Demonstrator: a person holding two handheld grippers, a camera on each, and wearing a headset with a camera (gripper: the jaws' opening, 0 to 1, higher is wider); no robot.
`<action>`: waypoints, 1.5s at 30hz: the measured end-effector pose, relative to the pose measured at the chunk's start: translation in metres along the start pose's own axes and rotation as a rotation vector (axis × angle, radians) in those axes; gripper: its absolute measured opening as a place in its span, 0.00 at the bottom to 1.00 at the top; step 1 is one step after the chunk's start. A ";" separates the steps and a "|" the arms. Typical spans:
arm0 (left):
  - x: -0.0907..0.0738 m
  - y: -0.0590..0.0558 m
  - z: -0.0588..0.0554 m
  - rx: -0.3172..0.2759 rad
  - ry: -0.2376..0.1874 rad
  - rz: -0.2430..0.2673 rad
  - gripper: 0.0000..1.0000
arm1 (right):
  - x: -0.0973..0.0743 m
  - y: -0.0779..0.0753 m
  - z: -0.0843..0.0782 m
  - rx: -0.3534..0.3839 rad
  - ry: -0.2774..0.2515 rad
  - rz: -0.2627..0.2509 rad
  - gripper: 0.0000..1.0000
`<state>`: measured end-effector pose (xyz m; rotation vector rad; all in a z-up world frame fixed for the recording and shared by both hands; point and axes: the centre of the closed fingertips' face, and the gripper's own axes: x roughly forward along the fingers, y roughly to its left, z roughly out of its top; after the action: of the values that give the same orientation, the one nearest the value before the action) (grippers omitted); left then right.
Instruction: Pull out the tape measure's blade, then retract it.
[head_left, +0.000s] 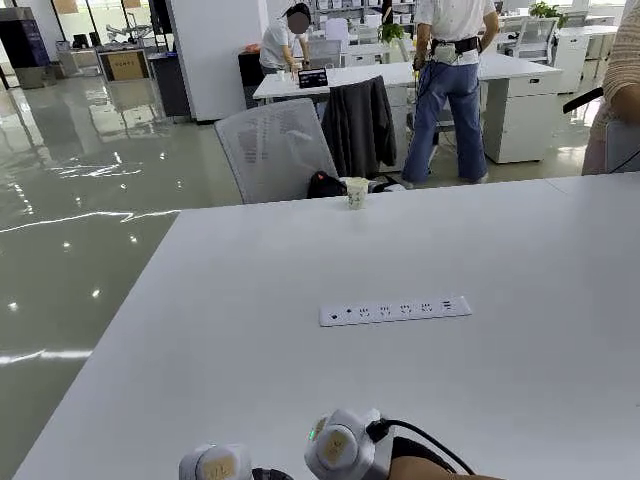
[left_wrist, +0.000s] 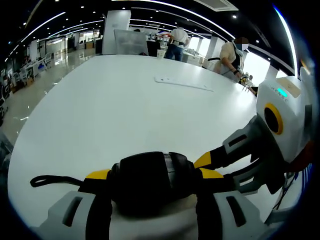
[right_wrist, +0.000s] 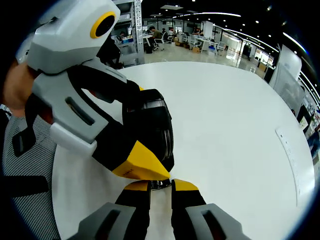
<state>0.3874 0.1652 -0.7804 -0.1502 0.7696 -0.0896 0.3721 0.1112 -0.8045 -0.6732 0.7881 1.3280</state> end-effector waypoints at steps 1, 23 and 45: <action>0.000 0.000 0.000 0.007 0.001 -0.002 0.64 | -0.001 -0.001 0.000 -0.008 0.000 -0.003 0.13; -0.013 -0.004 0.012 0.177 -0.032 -0.150 0.72 | -0.057 -0.005 -0.023 0.118 -0.091 -0.069 0.17; -0.043 0.028 -0.004 0.193 -0.004 -0.309 0.90 | -0.132 -0.002 -0.073 0.170 -0.179 -0.174 0.24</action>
<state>0.3544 0.1982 -0.7585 -0.0847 0.7247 -0.4555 0.3570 -0.0233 -0.7392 -0.4693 0.6728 1.1319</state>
